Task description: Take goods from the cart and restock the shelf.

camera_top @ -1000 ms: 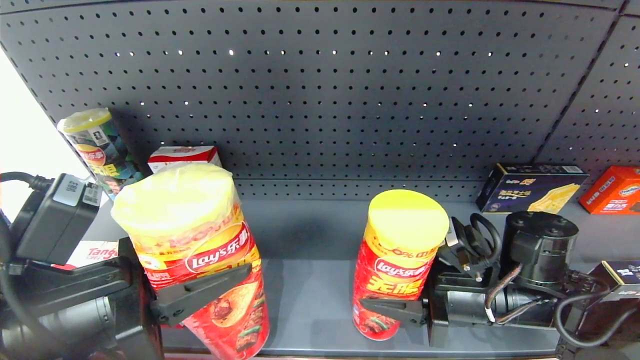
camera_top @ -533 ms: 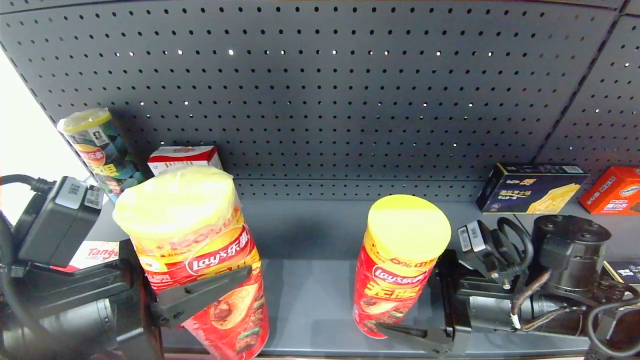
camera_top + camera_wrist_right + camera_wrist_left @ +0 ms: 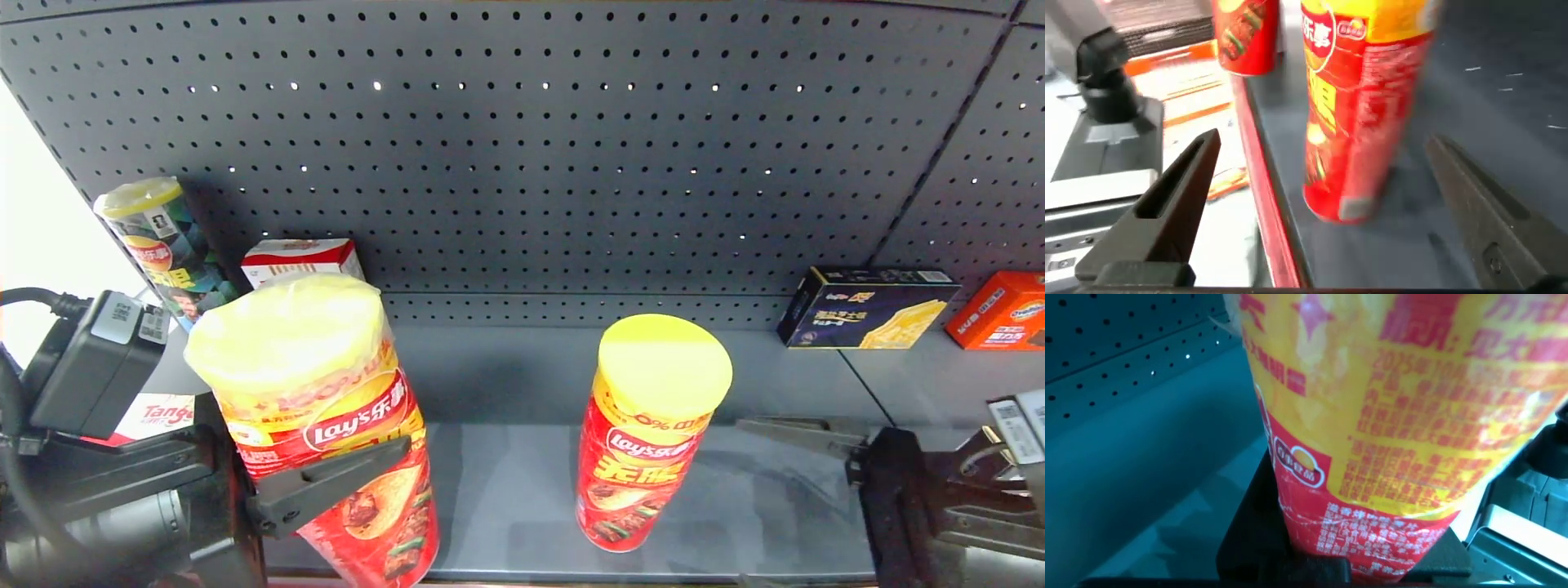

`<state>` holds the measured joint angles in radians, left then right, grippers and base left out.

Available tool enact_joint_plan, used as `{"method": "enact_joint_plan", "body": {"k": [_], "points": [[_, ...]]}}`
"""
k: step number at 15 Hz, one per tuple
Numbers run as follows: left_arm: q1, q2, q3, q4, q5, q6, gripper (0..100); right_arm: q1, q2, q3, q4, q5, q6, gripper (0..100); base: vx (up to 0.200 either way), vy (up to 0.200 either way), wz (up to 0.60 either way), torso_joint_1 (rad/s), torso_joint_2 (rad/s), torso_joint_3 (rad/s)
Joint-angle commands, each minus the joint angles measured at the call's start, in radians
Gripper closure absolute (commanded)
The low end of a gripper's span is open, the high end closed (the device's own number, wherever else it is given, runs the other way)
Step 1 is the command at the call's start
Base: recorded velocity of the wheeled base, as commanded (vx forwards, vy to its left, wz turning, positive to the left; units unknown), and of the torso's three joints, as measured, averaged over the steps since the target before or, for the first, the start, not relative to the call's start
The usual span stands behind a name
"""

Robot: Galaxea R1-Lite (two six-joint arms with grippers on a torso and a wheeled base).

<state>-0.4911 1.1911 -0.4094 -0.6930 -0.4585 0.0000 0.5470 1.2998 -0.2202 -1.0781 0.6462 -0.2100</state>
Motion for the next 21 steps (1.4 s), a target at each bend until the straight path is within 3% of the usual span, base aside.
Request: {"method": "enact_joint_plan", "body": {"k": [1, 3, 6, 12, 13, 15, 17, 21], "points": [[0.0, -0.002, -0.003, 0.0, 0.0, 0.0, 100, -0.113, -0.186, 0.047, 0.015, -0.046, 0.014, 0, 0.0, 0.0, 0.0, 0.0, 0.0, 0.0], [0.0, -0.005, -0.003, 0.0, 0.0, 0.0, 100, -0.203, -0.313, 0.065, 0.087, -0.141, 0.037, 0, 0.0, 0.0, 0.0, 0.0, 0.0, 0.0], [0.0, -0.011, -0.005, 0.0, 0.0, 0.0, 100, -0.234, -0.6, 0.14, 0.276, -0.275, 0.107, 0, 0.0, 0.0, 0.0, 0.0, 0.0, 0.0], [-0.003, -0.039, 0.006, 0.001, -0.003, 0.003, 100, -0.239, -1.3, 0.082, 1.075, -0.49, 0.123, 0, 0.0, 0.0, 0.0, 0.0, 0.0, 0.0], [-0.004, -0.044, 0.0, 0.001, -0.005, 0.005, 100, -0.242, -1.3, 0.078, 1.129, -0.534, 0.126, 0, 0.0, 0.0, 0.0, 0.0, 0.0, 0.0], [-0.007, -0.05, -0.003, 0.001, -0.005, 0.005, 100, -0.242, -1.3, 0.09, 1.115, -0.574, 0.144, 0, 0.0, 0.0, 0.0, 0.0, 0.0, 0.0], [-0.012, -0.071, 0.006, 0.004, -0.006, 0.005, 100, -0.242, -1.3, 0.205, 1.075, -0.671, 0.162, 0, 0.0, 0.0, 0.0, 0.0, 0.0, 0.0], [-0.012, -0.082, -0.003, 0.006, -0.006, 0.003, 100, -0.242, -1.3, 0.22, 1.077, -0.691, 0.189, 0, 0.0, 0.0, 0.0, 0.0, 0.0, 0.0]]}}
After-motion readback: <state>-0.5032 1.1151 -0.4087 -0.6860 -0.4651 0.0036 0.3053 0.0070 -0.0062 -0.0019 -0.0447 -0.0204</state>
